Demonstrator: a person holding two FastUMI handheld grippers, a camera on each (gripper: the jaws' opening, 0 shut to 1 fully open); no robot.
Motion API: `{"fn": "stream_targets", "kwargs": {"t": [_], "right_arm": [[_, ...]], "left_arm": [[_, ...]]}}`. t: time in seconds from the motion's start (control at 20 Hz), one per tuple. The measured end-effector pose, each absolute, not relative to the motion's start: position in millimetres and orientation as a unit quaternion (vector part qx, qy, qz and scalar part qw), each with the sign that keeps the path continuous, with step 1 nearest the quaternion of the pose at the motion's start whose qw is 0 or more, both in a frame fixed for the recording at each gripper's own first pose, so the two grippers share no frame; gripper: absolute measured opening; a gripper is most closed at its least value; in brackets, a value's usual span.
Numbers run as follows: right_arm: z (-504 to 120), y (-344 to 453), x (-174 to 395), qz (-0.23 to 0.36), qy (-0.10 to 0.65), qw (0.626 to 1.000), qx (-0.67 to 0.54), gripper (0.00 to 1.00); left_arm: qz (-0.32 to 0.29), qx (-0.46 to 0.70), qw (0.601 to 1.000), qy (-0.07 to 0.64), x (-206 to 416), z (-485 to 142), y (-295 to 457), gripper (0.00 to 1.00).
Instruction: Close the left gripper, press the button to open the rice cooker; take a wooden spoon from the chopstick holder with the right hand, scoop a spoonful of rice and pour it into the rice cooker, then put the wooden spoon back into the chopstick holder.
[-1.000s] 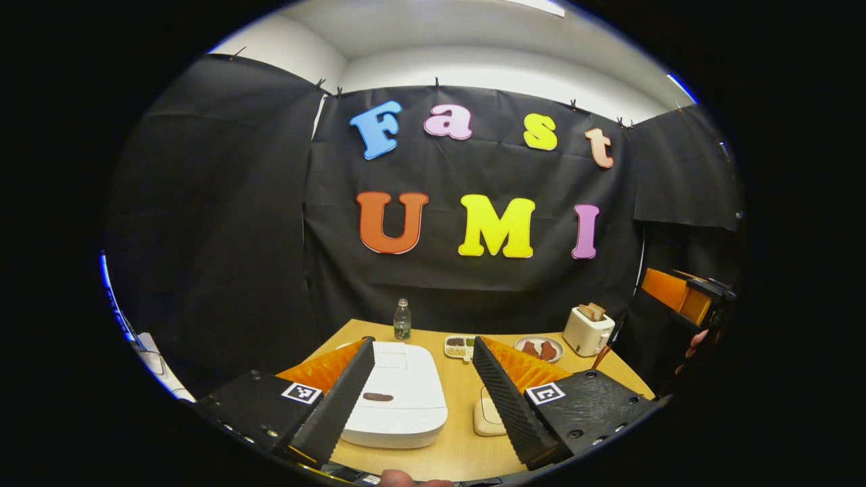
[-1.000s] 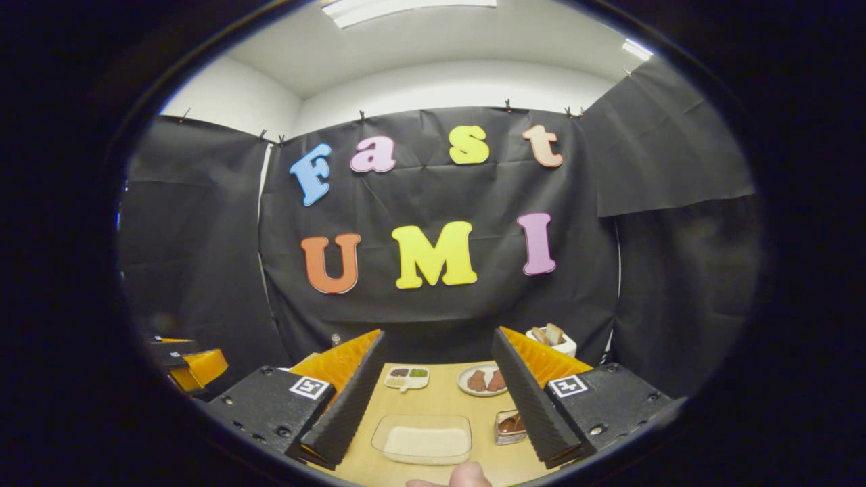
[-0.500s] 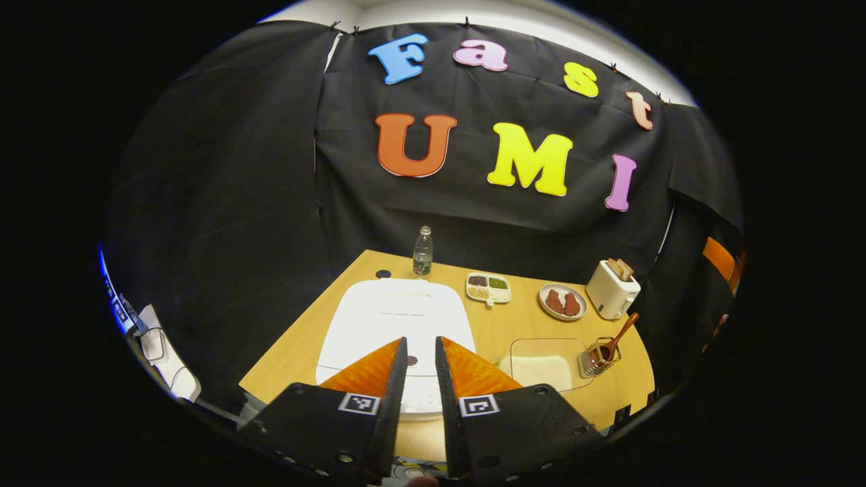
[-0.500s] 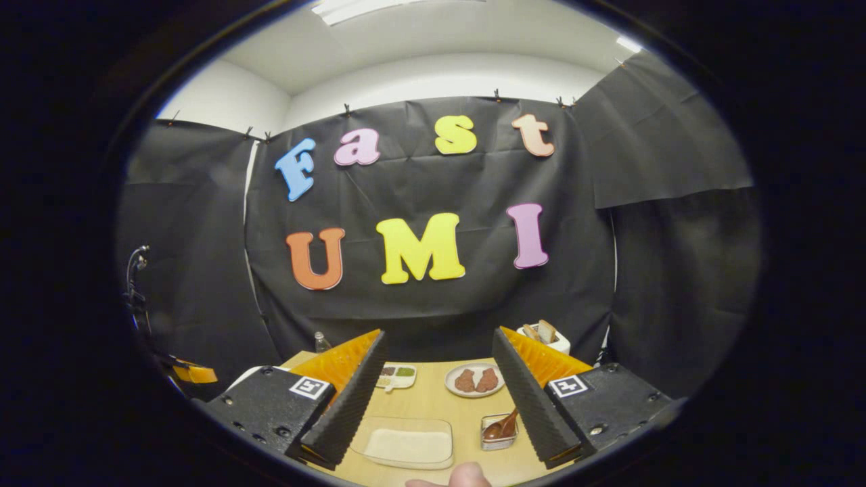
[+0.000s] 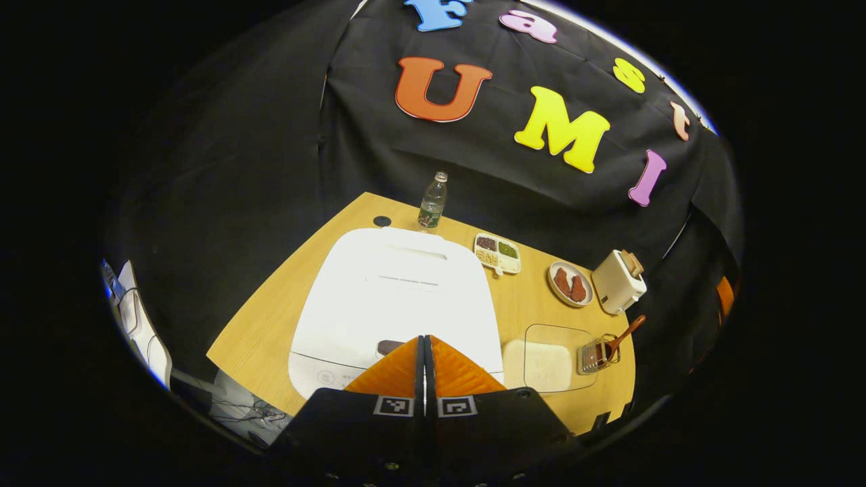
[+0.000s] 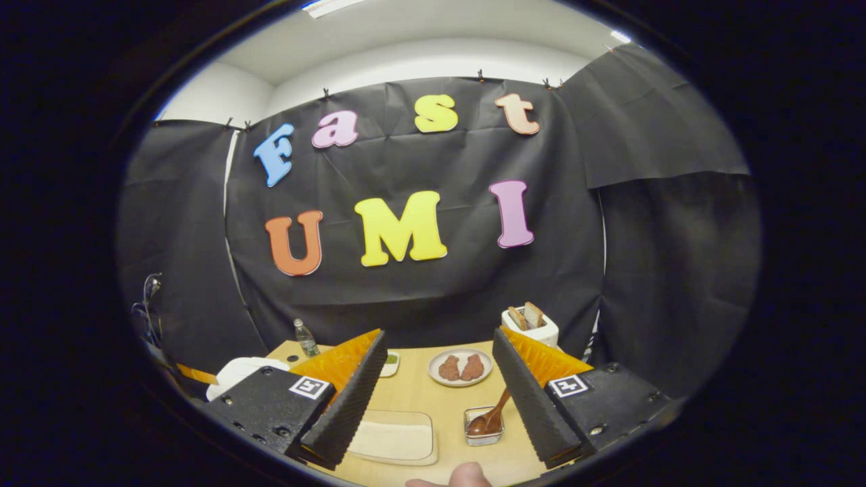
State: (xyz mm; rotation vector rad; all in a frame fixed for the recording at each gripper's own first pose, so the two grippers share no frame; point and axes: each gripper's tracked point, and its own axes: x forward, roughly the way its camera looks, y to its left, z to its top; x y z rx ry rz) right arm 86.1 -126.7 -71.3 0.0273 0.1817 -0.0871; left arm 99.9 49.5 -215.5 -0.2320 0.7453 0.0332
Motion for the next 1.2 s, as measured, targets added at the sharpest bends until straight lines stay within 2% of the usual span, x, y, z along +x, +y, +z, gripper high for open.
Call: {"fn": "stream_targets", "kwargs": {"t": [0.05,0.15,0.25,0.3,0.35,0.5,0.55,0.6,0.7,0.75,0.8,0.85,1.0,1.05,1.1,1.2], "right_arm": [[-74.0,-129.1,88.3,-0.046,0.094,0.994,0.013,1.00],[-81.3,-132.5,92.3,-0.049,0.104,0.993,0.012,0.96],[-86.6,-135.2,94.8,-0.051,0.112,0.992,0.011,1.00],[-87.1,-135.7,96.1,-0.052,0.114,0.992,0.012,0.96],[-88.9,-135.6,96.7,-0.053,0.116,0.992,0.011,1.00],[-91.4,-134.0,97.4,-0.055,0.118,0.991,0.009,1.00],[-91.8,-133.2,97.7,-0.056,0.118,0.991,0.008,0.96],[-92.1,-132.2,97.7,-0.057,0.119,0.991,0.007,1.00],[-92.1,-128.2,97.8,-0.056,0.119,0.991,0.007,0.96],[-93.5,-125.2,96.8,-0.055,0.120,0.991,0.007,1.00],[-93.8,-122.6,96.0,-0.055,0.121,0.991,0.007,0.96],[-94.1,-120.0,95.2,-0.053,0.121,0.991,0.009,1.00],[-88.1,-111.9,93.5,-0.046,0.117,0.992,0.004,1.00],[-84.2,-110.7,92.7,-0.045,0.113,0.993,0.000,0.96],[-79.7,-109.6,91.7,-0.045,0.108,0.993,-0.003,1.00],[-72.0,-108.4,88.8,-0.044,0.099,0.994,-0.008,0.96]], "left_arm": [[0.018,-0.113,0.923,0.367,104.5,-219.8,51.5,0.00],[0.022,-0.111,0.921,0.373,110.4,-230.3,55.0,0.00],[0.024,-0.116,0.917,0.380,114.2,-238.3,54.7,0.00],[0.025,-0.116,0.916,0.383,115.1,-241.9,54.0,0.00],[0.026,-0.114,0.915,0.385,114.9,-245.6,56.1,0.00],[0.025,-0.111,0.910,0.398,111.4,-253.9,55.6,0.00],[0.022,-0.112,0.910,0.400,111.1,-255.7,55.0,0.00],[0.022,-0.114,0.911,0.396,114.3,-255.4,54.7,0.00],[0.021,-0.115,0.900,0.421,103.3,-270.6,50.6,0.00],[0.020,-0.107,0.907,0.408,101.2,-264.6,51.2,0.00],[0.018,-0.104,0.905,0.412,101.0,-268.2,51.6,0.00],[0.018,-0.108,0.906,0.408,101.8,-266.5,52.3,0.00],[0.015,-0.123,0.918,0.376,108.0,-259.7,52.1,0.00],[0.018,-0.123,0.927,0.353,111.0,-250.5,54.8,0.00],[0.019,-0.121,0.937,0.327,115.5,-237.6,55.4,0.00],[0.019,-0.105,0.958,0.268,124.6,-202.1,56.8,0.01]]}}
